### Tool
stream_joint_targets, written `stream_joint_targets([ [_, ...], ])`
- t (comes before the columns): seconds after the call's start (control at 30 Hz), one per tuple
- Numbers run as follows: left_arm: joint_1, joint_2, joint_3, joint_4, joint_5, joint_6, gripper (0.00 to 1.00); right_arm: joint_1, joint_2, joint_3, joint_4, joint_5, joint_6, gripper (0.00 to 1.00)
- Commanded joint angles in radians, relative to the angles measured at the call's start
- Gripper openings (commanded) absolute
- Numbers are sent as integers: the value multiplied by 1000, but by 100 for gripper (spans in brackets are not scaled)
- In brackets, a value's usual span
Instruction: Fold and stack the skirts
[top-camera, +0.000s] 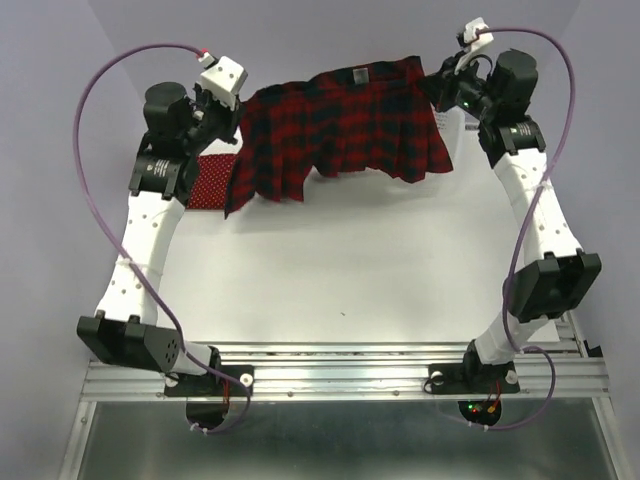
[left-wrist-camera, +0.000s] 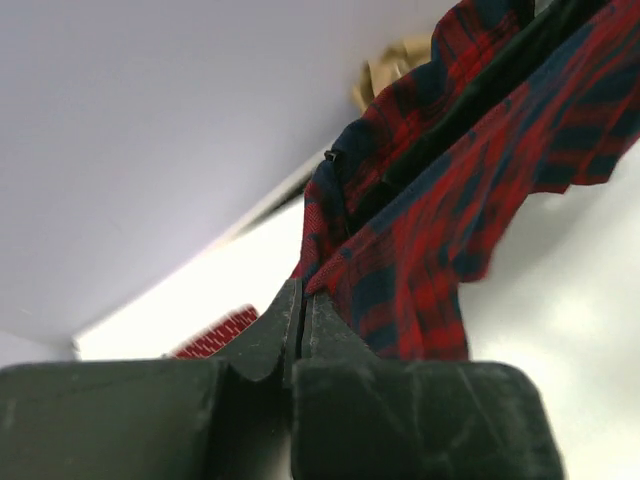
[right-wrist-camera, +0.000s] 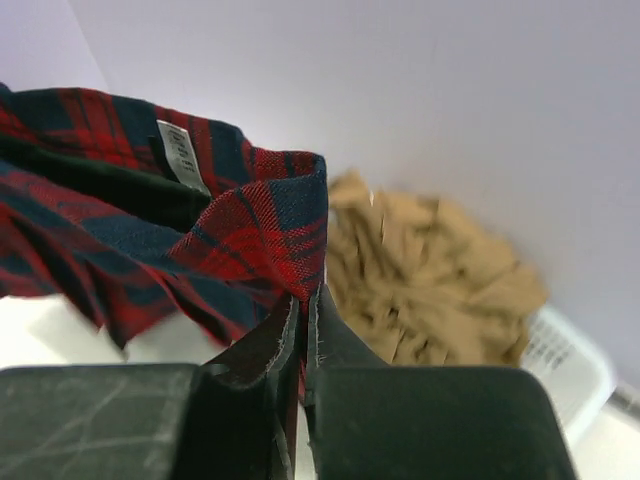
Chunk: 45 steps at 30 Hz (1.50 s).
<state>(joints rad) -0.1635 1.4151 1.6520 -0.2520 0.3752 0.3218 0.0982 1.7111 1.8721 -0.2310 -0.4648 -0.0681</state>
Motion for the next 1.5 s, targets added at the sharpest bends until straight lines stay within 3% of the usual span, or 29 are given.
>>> stream_joint_targets([
  [0.0,30,-146,16,151,-35,129,0,-37,-145,29,252,-12,-105,1],
  [0.1,30,-254,-124,192,40,204,0,-37,-284,-241,402,-95,-215,1],
  [0.13,27,-319,-241,191,63,270,0,-37,-360,-404,429,-154,-267,1],
  [0.2,19,-395,-377,192,115,336,0,-37,-442,-584,488,-221,-464,1],
  [0.23,9,-439,-520,185,134,367,5,-37,-487,-681,498,-269,-537,19],
  [0.27,5,-529,-584,168,157,438,18,-37,-583,-853,446,-294,-770,40],
  [0.3,2,-579,-691,72,238,498,52,-37,-637,-925,362,-357,-903,67],
  [0.33,-1,-634,-733,6,281,575,66,-37,-692,-983,273,-376,-1008,70],
  [0.37,-10,-753,-771,-54,307,647,71,-37,-752,-1039,186,-386,-1059,73],
  [0.4,-14,-815,-837,-122,320,715,78,-37,-872,-1139,126,-387,-1129,85],
  [0.47,-16,-980,-880,-170,304,729,80,-37,-985,-1223,122,-388,-1147,87],
  [0.57,-16,-1070,-896,-217,265,727,82,-37,-1067,-1260,156,-371,-1093,95],
  [0.7,-16,-990,-847,-185,194,614,78,-37,-935,-1156,197,-272,-893,95],
  [0.73,-16,-925,-821,-196,180,608,76,-37,-835,-1071,188,-217,-848,92],
  [0.8,-16,-851,-793,-185,165,559,74,-37,-719,-963,98,-164,-718,88],
  [0.93,-18,-601,-629,-211,99,433,57,-37,-425,-653,-195,-118,-572,76],
  [1.0,-21,-438,-531,-263,94,413,54,-37,-291,-535,-325,-106,-498,75],
  [1.07,-48,-293,-474,-334,84,401,56,-37,-204,-501,-349,-65,-449,73],
  [1.17,-140,-173,-411,-407,56,408,69,-37,-150,-461,-444,-69,-466,73],
  [1.27,-203,-119,-446,-463,13,454,76,-23,-174,-450,-534,-228,-496,74],
  [1.47,-196,-80,-586,-567,-36,569,74,343,-237,-497,-645,-89,-532,71],
])
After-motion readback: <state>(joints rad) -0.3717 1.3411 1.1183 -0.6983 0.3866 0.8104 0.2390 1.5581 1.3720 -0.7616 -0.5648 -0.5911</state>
